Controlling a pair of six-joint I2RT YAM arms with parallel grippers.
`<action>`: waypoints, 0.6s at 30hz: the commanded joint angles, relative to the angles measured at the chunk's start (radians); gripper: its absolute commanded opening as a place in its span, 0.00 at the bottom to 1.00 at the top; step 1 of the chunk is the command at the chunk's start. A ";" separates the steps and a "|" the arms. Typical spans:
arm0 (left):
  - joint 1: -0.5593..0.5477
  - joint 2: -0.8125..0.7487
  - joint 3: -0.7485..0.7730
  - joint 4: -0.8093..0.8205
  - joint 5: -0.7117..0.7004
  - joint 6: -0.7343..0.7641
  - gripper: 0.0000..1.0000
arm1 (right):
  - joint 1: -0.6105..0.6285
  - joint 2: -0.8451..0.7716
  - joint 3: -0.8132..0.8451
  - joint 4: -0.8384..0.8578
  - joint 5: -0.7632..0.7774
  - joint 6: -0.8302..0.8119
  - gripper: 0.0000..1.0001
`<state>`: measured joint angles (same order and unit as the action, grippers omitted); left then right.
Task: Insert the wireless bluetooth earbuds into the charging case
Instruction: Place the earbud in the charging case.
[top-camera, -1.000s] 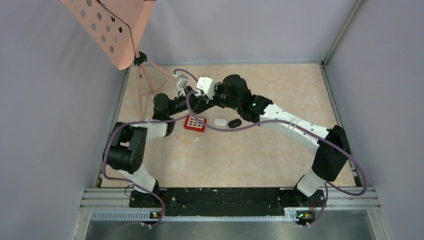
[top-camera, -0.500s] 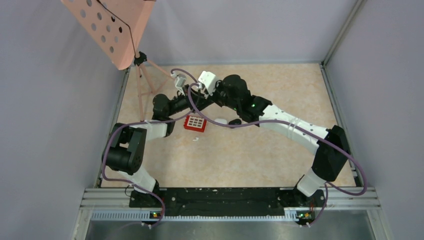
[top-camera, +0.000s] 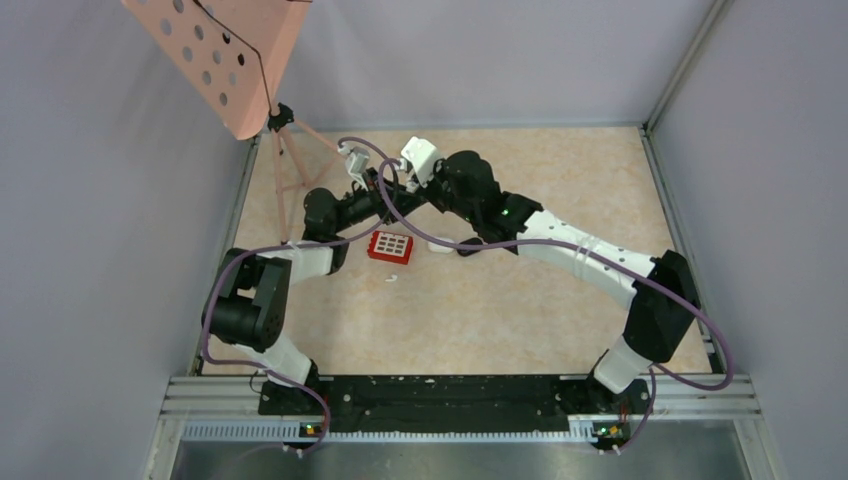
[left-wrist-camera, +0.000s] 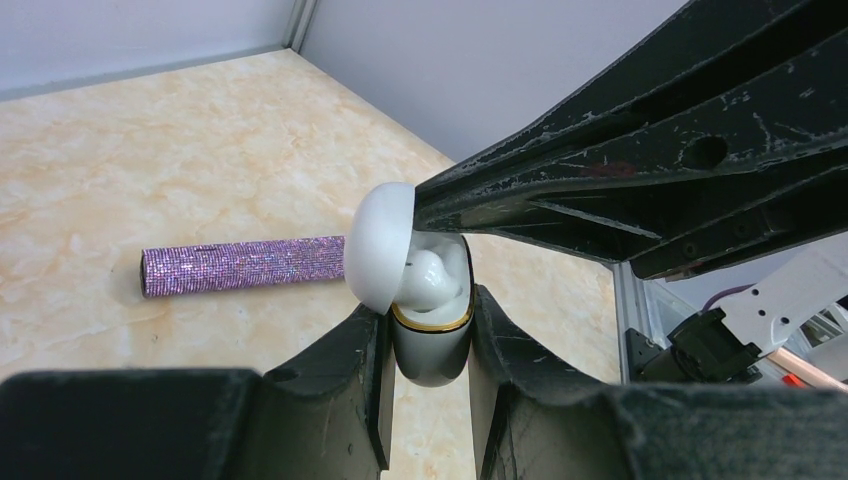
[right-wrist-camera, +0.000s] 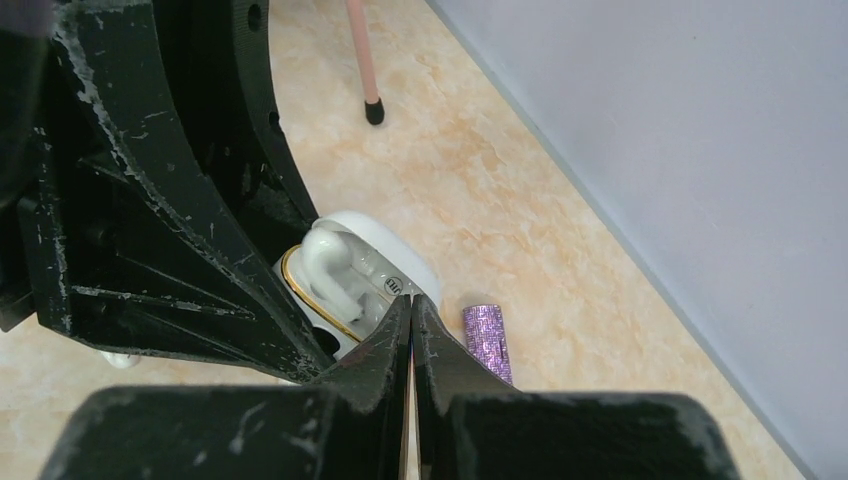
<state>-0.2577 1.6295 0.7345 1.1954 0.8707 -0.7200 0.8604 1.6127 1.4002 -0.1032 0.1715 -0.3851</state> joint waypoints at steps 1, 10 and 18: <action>-0.001 -0.043 0.017 0.054 0.007 0.003 0.00 | 0.011 0.011 -0.004 0.035 0.019 0.039 0.00; -0.002 -0.043 0.009 0.056 0.016 0.026 0.00 | -0.003 -0.013 0.000 0.045 0.093 -0.017 0.00; 0.000 0.002 0.021 0.028 0.074 0.099 0.00 | -0.165 -0.111 0.047 -0.160 -0.176 0.008 0.01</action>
<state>-0.2577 1.6295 0.7345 1.1946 0.8810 -0.6765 0.7929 1.5997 1.4017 -0.1566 0.1448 -0.3893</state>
